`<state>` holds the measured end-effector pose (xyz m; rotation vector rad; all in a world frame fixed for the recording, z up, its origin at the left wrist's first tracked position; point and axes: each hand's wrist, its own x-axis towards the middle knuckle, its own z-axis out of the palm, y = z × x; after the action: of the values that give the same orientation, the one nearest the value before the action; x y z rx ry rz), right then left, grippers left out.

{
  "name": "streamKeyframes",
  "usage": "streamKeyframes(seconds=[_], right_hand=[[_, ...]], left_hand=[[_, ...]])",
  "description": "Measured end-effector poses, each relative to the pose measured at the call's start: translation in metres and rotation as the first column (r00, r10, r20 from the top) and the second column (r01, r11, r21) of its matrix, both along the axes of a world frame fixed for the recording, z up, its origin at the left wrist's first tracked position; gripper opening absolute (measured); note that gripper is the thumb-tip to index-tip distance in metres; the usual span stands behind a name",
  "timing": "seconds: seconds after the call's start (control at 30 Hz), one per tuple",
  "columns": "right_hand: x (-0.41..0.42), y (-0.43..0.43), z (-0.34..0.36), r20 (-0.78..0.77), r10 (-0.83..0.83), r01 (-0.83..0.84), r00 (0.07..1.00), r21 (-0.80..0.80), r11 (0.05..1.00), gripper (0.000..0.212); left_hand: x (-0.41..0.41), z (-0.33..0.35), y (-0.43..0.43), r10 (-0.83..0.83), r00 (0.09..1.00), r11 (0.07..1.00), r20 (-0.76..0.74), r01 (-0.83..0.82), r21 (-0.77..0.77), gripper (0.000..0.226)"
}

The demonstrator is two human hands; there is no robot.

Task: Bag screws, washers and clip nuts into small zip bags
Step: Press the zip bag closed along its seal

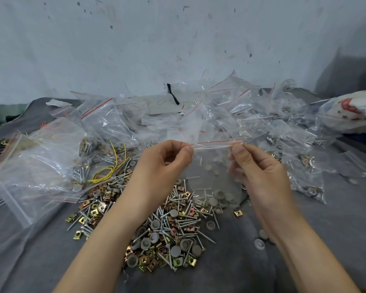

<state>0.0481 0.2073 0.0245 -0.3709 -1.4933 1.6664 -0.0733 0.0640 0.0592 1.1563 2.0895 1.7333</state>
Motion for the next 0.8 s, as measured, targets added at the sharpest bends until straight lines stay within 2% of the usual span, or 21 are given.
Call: streamKeyframes(seconds=[0.33, 0.63, 0.8], right_hand=[[-0.0013, 0.0021, -0.0018, -0.011, -0.073, 0.073, 0.997, -0.003, 0.997, 0.021], [0.0003, 0.0017, -0.0026, 0.068, -0.14, 0.132, 0.988, 0.106, 0.985, 0.024], [0.0017, -0.0008, 0.0009, 0.068, -0.092, 0.084, 0.993, 0.113, 0.99, 0.024]], left_hand=[[-0.0039, -0.0021, -0.0016, 0.001, 1.0, 1.0, -0.008, -0.001, 0.001, 0.013], [-0.0041, -0.0016, 0.0002, 0.017, 1.0, 1.0, -0.003, -0.017, 0.002, 0.012], [-0.0025, -0.0012, 0.0011, 0.017, 1.0, 1.0, 0.006, -0.017, 0.003, 0.012]])
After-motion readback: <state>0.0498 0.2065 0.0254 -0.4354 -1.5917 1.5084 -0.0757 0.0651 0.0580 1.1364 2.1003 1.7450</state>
